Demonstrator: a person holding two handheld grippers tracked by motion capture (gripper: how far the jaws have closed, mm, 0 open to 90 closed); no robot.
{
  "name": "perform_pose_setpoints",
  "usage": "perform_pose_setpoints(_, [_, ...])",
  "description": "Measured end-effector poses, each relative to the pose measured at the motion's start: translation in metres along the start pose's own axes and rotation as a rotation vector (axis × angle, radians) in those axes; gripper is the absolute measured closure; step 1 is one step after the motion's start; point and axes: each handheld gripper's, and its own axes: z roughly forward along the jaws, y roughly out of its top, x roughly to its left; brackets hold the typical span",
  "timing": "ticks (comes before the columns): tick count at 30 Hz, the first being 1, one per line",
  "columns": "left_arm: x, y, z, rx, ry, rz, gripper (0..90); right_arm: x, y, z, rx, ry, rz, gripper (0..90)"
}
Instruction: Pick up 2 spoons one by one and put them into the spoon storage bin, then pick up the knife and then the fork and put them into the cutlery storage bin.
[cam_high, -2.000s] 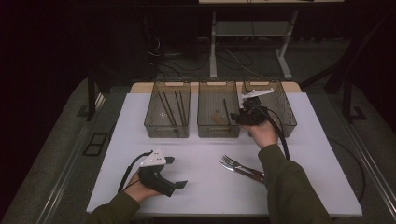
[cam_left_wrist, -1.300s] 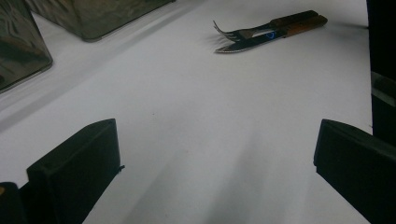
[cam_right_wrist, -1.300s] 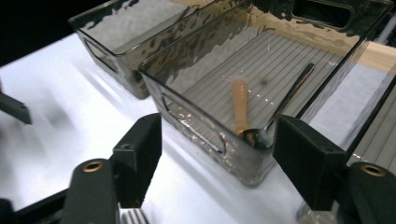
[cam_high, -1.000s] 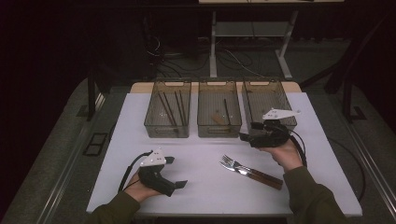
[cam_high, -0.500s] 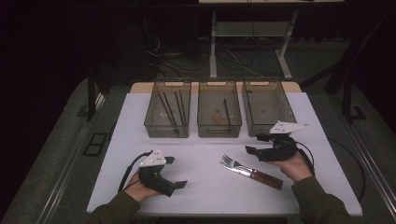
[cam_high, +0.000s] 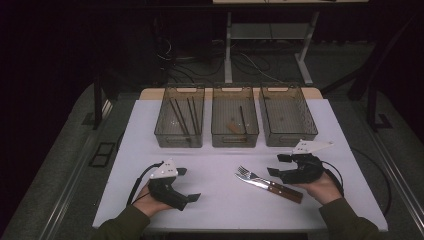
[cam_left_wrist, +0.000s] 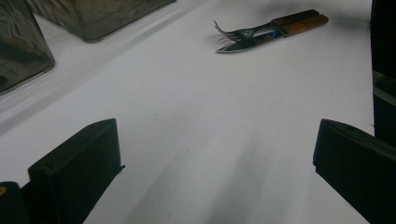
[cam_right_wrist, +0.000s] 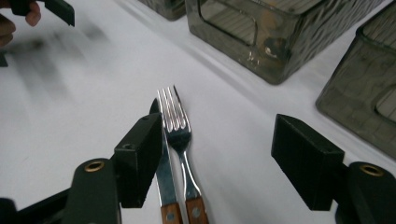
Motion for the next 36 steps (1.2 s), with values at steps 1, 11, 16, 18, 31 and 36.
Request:
perform_pose_setpoints(1, [0.0,0.0,0.0,0.002,0.0,0.002,0.0,0.0,-0.001,-0.001,0.006,0.002,0.001,35.7])
perform_pose_setpoints(11, [0.0,0.0,0.0,0.003,0.0,0.002,0.0,-0.002,-0.003,-0.008,0.067,-0.002,-0.015,45.8])
perform_pose_setpoints(16, [-0.001,0.0,0.0,0.005,0.0,0.006,0.0,0.0,-0.002,-0.008,0.115,0.002,-0.033,48.4])
perform_pose_setpoints(18, [-0.001,0.0,0.0,0.005,-0.001,0.007,0.0,0.0,-0.002,-0.008,0.123,0.01,-0.032,48.2])
perform_pose_setpoints(31, [0.0,0.0,0.001,0.004,0.001,-0.001,0.0,-0.001,0.001,0.0,0.22,0.014,-0.043,49.5])
perform_pose_setpoints(36, [0.0,0.0,0.001,0.006,0.002,-0.003,0.0,0.002,0.005,0.003,0.263,0.019,-0.09,56.5])
